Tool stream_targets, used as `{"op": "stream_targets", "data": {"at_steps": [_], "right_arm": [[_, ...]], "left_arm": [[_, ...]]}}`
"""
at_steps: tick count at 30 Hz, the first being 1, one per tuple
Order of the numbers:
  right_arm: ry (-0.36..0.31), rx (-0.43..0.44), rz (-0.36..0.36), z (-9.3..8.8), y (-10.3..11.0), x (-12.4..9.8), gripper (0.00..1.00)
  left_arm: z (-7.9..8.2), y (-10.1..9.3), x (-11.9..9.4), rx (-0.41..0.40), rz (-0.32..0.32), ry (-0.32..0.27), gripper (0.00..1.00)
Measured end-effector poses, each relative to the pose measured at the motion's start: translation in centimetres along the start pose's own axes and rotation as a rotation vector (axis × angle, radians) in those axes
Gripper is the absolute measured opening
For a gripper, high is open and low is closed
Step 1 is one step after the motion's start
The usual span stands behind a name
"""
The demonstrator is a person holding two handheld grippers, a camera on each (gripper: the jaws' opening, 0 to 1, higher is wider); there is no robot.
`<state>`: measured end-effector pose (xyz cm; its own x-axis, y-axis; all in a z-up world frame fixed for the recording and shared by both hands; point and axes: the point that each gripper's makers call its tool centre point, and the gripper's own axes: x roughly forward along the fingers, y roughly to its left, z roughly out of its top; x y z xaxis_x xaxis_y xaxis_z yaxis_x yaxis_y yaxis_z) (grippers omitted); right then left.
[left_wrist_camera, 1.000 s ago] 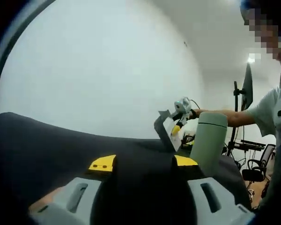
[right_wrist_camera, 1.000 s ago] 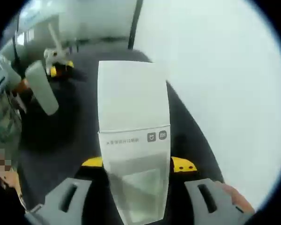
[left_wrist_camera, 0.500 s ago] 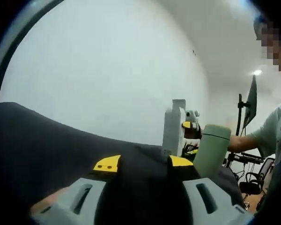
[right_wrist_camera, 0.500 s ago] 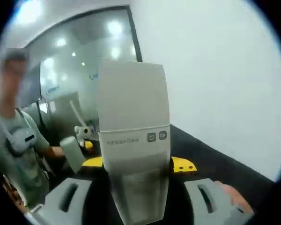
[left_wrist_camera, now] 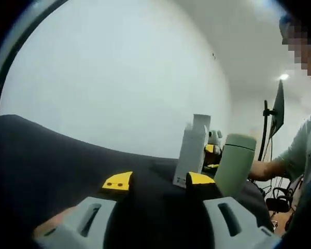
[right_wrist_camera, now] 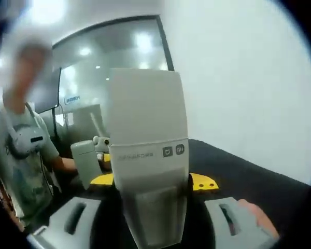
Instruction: Assemble the cup parts correctly, then place the assembled cup into the box.
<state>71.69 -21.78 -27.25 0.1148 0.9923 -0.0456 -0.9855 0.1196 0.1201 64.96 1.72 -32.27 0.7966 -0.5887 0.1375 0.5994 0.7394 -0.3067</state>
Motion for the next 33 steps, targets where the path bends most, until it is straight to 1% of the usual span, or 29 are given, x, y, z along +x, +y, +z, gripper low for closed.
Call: {"op": "stream_targets", "data": {"at_steps": [3,4,5,7,9,10,12,13,14,15,16,17,18,19,20,21,22,23,24,25,26,27,28,29,30,31,33], "right_arm": [[0.022,0.001,-0.007,-0.1,0.1,-0.4,0.51],[0.033,-0.003,-0.013,-0.2,0.1,-0.6,0.53],[0.048,-0.014,-0.028,-0.3,0.0,-0.8,0.57],[0.046,-0.012,-0.039,0.0,0.0,-1.1,0.62],[0.049,-0.005,-0.051,0.3,0.0,-1.5,0.7],[0.044,-0.025,-0.082,0.6,-0.1,-1.9,0.7],[0.044,-0.048,-0.152,1.0,-0.4,-2.6,0.69],[0.053,-0.054,-0.199,1.1,-0.7,-3.1,0.7],[0.041,-0.052,-0.262,1.4,-1.1,-3.6,0.7],[0.062,-0.068,-0.314,1.2,-1.0,-4.1,0.69],[0.06,-0.082,-0.359,1.2,-0.5,-4.4,0.7],[0.036,-0.09,-0.388,1.5,-0.2,-4.6,0.7],[0.008,-0.101,-0.446,1.7,0.2,-5.0,0.69],[-0.016,-0.103,-0.521,1.7,1.0,-5.6,0.68],[-0.047,-0.093,-0.585,1.7,1.5,-5.9,0.68],[-0.061,-0.102,-0.635,1.6,2.3,-6.1,0.68],[-0.086,-0.09,-0.722,1.4,2.6,-6.6,0.67],[-0.09,-0.113,-0.79,1.2,3.2,-7.0,0.67],[-0.119,-0.114,-0.858,1.3,2.9,-7.7,0.67],[-0.109,-0.108,-0.935,0.8,2.7,-8.4,0.67],[-0.115,-0.098,-0.968,0.5,2.8,-8.6,0.67],[-0.123,-0.07,-1.017,0.2,2.7,-8.7,0.66],[-0.096,-0.076,-1.043,-0.4,2.8,-8.4,0.65],[-0.083,-0.063,-1.073,-0.8,2.6,-8.2,0.64],[-0.076,-0.06,-1.095,-1.1,2.7,-7.9,0.64],[-0.1,-0.047,-1.12,-1.1,2.5,-7.6,0.64],[-0.113,-0.013,-1.128,-1.2,2.5,-6.9,0.64]], "left_arm": [[0.0,0.0,0.0,-0.001,-0.003,0.0,0.36],[0.0,0.1,0.0,0.0,-0.006,0.002,0.36],[0.0,0.1,0.0,0.002,-0.008,0.004,0.36],[-0.1,0.0,0.1,0.005,-0.008,0.008,0.36],[-0.1,-0.1,0.0,0.003,-0.01,0.004,0.36],[0.0,0.0,0.0,0.0,-0.01,0.001,0.36],[0.1,0.0,0.0,-0.003,-0.012,-0.004,0.36],[0.1,0.0,0.0,-0.003,-0.013,-0.005,0.36],[0.1,0.0,-0.1,-0.005,-0.014,-0.007,0.36],[0.2,0.0,-0.1,-0.005,-0.014,-0.008,0.36],[0.2,0.0,-0.1,-0.008,-0.015,-0.01,0.36],[0.3,0.0,-0.1,-0.009,-0.015,-0.012,0.36],[0.4,0.0,-0.2,-0.012,-0.016,-0.017,0.36],[0.5,0.0,-0.2,-0.017,-0.019,-0.022,0.36],[0.5,-0.1,-0.2,-0.021,-0.021,-0.025,0.36],[0.6,-0.2,-0.2,-0.023,-0.021,-0.027,0.36],[0.5,-0.2,-0.2,-0.024,-0.02,-0.027,0.36],[0.5,-0.2,-0.2,-0.024,-0.021,-0.026,0.36],[0.5,-0.3,-0.2,-0.024,-0.021,-0.024,0.36],[0.4,-0.3,-0.2,-0.022,-0.022,-0.021,0.36],[0.4,-0.4,-0.2,-0.023,-0.021,-0.02,0.36],[0.4,-0.3,-0.2,-0.026,-0.021,-0.019,0.36],[0.4,-0.3,-0.2,-0.029,-0.021,-0.021,0.36],[0.5,-0.2,-0.3,-0.036,-0.021,-0.025,0.36],[0.6,-0.2,-0.4,-0.042,-0.02,-0.03,0.35],[0.8,0.0,-0.5,-0.052,-0.018,-0.039,0.35],[1.0,0.2,-0.6,-0.064,-0.013,-0.051,0.35]]}}
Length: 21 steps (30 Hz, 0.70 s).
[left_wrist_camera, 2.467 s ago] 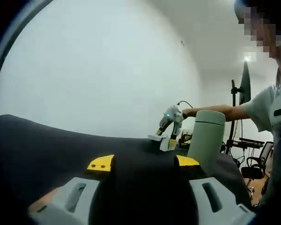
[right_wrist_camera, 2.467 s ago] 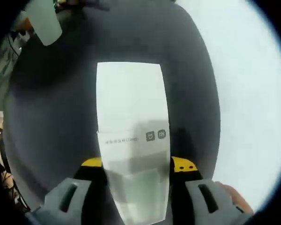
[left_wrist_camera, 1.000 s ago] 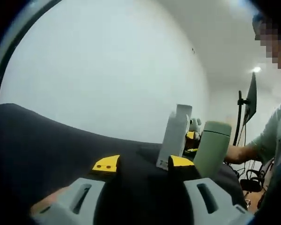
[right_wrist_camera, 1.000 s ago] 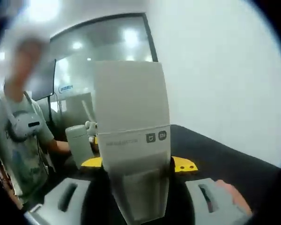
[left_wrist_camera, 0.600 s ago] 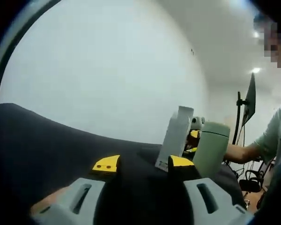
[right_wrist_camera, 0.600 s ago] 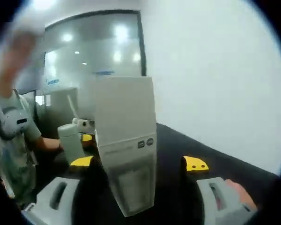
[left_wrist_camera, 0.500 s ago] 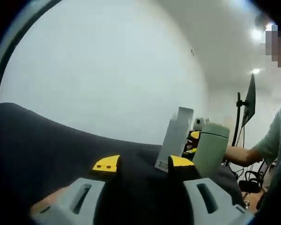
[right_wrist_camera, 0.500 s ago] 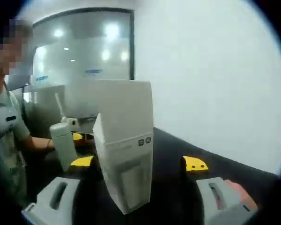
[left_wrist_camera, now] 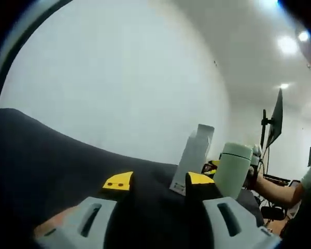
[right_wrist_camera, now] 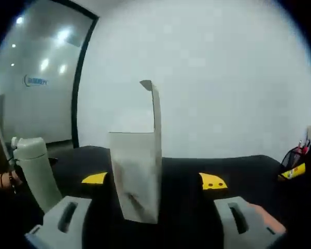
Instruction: Assemble the cup parts correctly, then place the assembled cup into the box.
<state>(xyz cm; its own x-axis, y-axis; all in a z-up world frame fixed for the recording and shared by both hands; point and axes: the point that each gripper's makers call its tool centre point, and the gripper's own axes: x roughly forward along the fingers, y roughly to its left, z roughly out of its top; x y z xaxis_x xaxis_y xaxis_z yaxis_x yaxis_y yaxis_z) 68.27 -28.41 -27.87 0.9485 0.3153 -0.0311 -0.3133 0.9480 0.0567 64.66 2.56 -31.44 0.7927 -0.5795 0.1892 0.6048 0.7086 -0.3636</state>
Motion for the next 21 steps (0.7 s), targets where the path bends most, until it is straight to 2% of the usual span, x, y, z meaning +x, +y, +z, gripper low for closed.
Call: {"op": "stream_targets", "data": {"at_steps": [4,9,13,16,18,19,20,21], "right_arm": [[0.013,0.003,-0.03,-0.3,1.7,0.9,0.64],[0.006,-0.025,-0.093,-0.6,2.2,1.9,0.64],[0.018,-0.026,-0.095,-1.4,2.3,2.8,0.63],[0.034,-0.038,-0.087,-2.4,2.7,3.3,0.62],[0.057,-0.034,-0.05,-3.3,3.1,3.7,0.56],[0.05,-0.005,-0.007,-3.5,3.3,4.2,0.52],[0.043,-0.014,-0.008,-3.6,3.0,4.2,0.48],[0.029,-0.03,0.022,-3.6,3.3,4.1,0.48]], "left_arm": [[0.4,0.2,-0.1,-0.018,0.005,-0.02,0.35],[0.4,0.3,0.0,-0.02,0.004,-0.019,0.35],[0.5,0.5,0.0,-0.023,0.005,-0.022,0.34],[0.6,0.7,0.0,-0.027,0.007,-0.029,0.34],[0.6,0.6,0.0,-0.028,0.008,-0.031,0.34],[0.6,0.6,0.0,-0.029,0.008,-0.032,0.34],[0.6,0.7,0.0,-0.03,0.009,-0.032,0.34],[0.6,0.7,0.0,-0.029,0.01,-0.032,0.34]]}}
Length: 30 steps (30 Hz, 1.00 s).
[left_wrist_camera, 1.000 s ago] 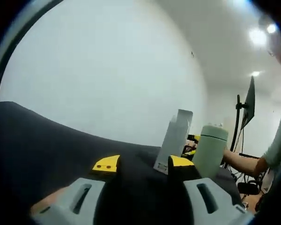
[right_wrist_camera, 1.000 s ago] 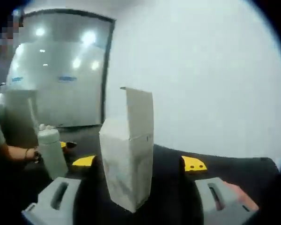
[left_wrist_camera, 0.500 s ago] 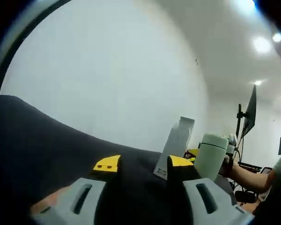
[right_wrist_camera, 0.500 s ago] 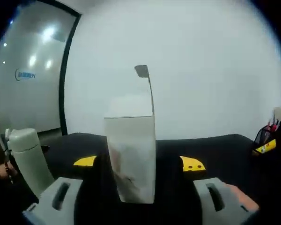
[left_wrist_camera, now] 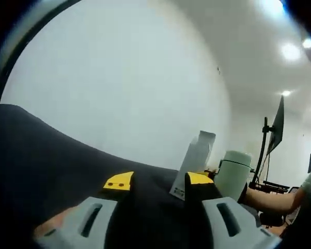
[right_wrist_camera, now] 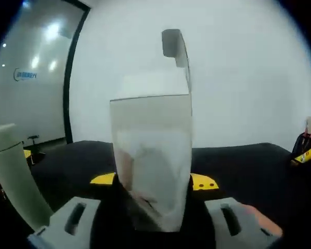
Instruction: Assemble the cup parts correctly, then place the assembled cup into the box.
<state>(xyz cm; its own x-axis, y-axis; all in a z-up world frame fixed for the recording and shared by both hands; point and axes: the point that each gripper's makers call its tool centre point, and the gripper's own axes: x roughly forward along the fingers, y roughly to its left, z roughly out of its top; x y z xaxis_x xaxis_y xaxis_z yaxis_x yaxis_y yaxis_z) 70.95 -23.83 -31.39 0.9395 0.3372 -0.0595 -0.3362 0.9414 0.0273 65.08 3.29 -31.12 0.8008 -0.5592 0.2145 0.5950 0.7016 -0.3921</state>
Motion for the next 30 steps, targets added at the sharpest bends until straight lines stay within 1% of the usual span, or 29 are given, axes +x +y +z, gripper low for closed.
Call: {"op": "stream_targets", "data": {"at_steps": [1,2,4,5,7,8,9,10,11,12,13,14,15,16,17,19,20,21,24,26,27,28,30], "right_arm": [[-0.011,-0.013,0.03,0.1,0.3,-0.1,0.47],[-0.006,-0.025,0.038,0.0,0.1,-0.2,0.47],[-0.008,-0.04,0.098,0.1,0.2,-0.3,0.47],[-0.001,-0.03,0.1,0.1,0.1,-0.5,0.47],[-0.008,-0.012,0.166,0.3,0.0,-0.7,0.47],[-0.013,0.004,0.166,0.5,-0.7,-0.9,0.47],[-0.033,0.002,0.23,0.9,-0.3,-1.2,0.47],[-0.049,0.013,0.279,1.3,0.0,-1.5,0.47],[-0.046,0.032,0.318,1.4,0.2,-1.9,0.47],[-0.065,0.035,0.388,1.8,1.1,-2.4,0.47],[-0.075,0.057,0.449,2.0,1.7,-3.0,0.47],[-0.07,0.059,0.468,2.0,1.7,-3.3,0.47],[-0.076,0.049,0.506,2.1,2.0,-3.8,0.47],[-0.074,0.037,0.563,2.0,2.6,-4.3,0.47],[-0.062,0.055,0.61,1.9,3.0,-4.7,0.47],[-0.072,0.064,0.696,2.1,4.3,-5.2,0.47],[-0.072,0.092,0.721,2.2,4.7,-5.3,0.47],[-0.086,0.088,0.746,2.3,4.8,-5.2,0.47],[-0.084,0.074,0.778,2.3,5.0,-4.8,0.46],[-0.084,0.062,0.814,2.2,5.3,-4.6,0.46],[-0.078,0.067,0.822,2.0,5.4,-4.5,0.46],[-0.087,0.073,0.839,2.2,5.5,-4.8,0.46],[-0.082,0.067,0.833,2.1,5.2,-5.3,0.46]], "left_arm": [[0.0,0.0,0.0,0.0,0.0,0.0,0.34],[0.0,0.0,0.0,0.0,-0.001,0.002,0.34],[-0.1,0.0,0.1,0.002,-0.001,0.005,0.34],[-0.1,0.0,0.1,0.002,-0.001,0.006,0.34],[-0.1,0.0,0.1,0.002,-0.001,0.006,0.34],[-0.1,0.1,0.1,0.001,0.0,0.006,0.34],[-0.1,0.1,0.1,0.0,0.001,0.005,0.34],[-0.1,0.1,0.1,-0.001,0.001,0.004,0.33],[-0.1,0.1,0.0,-0.002,0.002,0.003,0.33],[-0.1,0.2,0.0,-0.003,0.002,0.003,0.33],[-0.1,0.2,0.1,-0.003,0.002,0.004,0.33],[-0.1,0.3,0.0,-0.002,0.003,0.006,0.33],[-0.1,0.2,0.1,-0.001,0.002,0.007,0.33],[-0.2,0.1,0.1,0.001,0.002,0.011,0.33],[-0.3,0.1,0.1,0.002,0.002,0.013,0.33],[-0.4,0.0,0.1,0.005,0.003,0.019,0.33],[-0.5,-0.1,0.1,0.007,0.004,0.022,0.33],[-0.5,-0.1,0.1,0.007,0.004,0.024,0.33],[-0.5,-0.1,0.0,0.002,0.004,0.021,0.33],[-0.5,-0.1,0.0,-0.001,0.004,0.019,0.32],[-0.5,-0.1,0.0,0.0,0.006,0.022,0.32],[-0.6,-0.1,0.1,0.004,0.006,0.026,0.32],[-0.7,-0.1,0.1,0.007,0.009,0.029,0.32]]}}
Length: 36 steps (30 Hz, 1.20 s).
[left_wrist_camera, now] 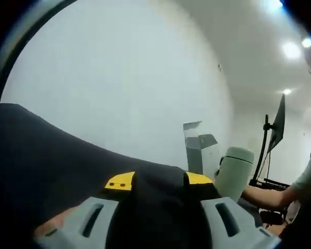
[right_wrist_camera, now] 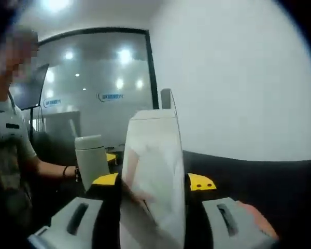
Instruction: Assemble the cup parts correctly, then place the assembled cup into the box.
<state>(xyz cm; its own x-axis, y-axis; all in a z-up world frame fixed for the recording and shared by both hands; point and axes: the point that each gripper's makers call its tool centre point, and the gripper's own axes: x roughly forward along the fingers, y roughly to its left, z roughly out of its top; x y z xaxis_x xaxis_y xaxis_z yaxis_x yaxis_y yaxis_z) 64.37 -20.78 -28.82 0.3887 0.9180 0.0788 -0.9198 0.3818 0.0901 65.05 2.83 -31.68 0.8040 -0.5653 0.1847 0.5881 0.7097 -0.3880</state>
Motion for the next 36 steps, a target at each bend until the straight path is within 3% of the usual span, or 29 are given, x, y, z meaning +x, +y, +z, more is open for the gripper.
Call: {"op": "stream_targets", "data": {"at_steps": [5,9,15,21,26,29,33,36], "right_arm": [[0.009,-0.021,0.004,-0.4,0.6,-1.5,0.46],[0.062,-0.015,0.005,-1.2,0.5,-3.4,0.47],[0.113,-0.031,-0.054,-1.6,-0.3,-4.3,0.51],[0.11,-0.036,-0.059,-0.6,0.4,-4.4,0.61],[0.094,-0.085,-0.121,1.3,0.6,-4.0,0.64],[0.085,-0.102,-0.152,2.6,0.8,-3.7,0.72],[0.121,-0.079,-0.19,2.5,0.6,-2.4,0.75],[0.157,-0.104,-0.265,1.7,-0.5,-1.6,0.7]], "left_arm": [[0.1,0.0,0.0,-0.001,0.003,-0.005,0.32],[0.2,-0.1,0.0,-0.004,0.003,-0.012,0.32],[0.2,0.0,0.0,-0.001,0.002,-0.009,0.32],[0.3,0.3,0.0,-0.004,0.002,-0.013,0.32],[0.5,0.4,0.0,-0.009,0.004,-0.02,0.32],[0.6,0.5,-0.1,-0.011,0.004,-0.023,0.32],[0.7,0.5,-0.1,-0.015,0.005,-0.029,0.32],[0.7,0.4,-0.1,-0.017,0.006,-0.032,0.32]]}}
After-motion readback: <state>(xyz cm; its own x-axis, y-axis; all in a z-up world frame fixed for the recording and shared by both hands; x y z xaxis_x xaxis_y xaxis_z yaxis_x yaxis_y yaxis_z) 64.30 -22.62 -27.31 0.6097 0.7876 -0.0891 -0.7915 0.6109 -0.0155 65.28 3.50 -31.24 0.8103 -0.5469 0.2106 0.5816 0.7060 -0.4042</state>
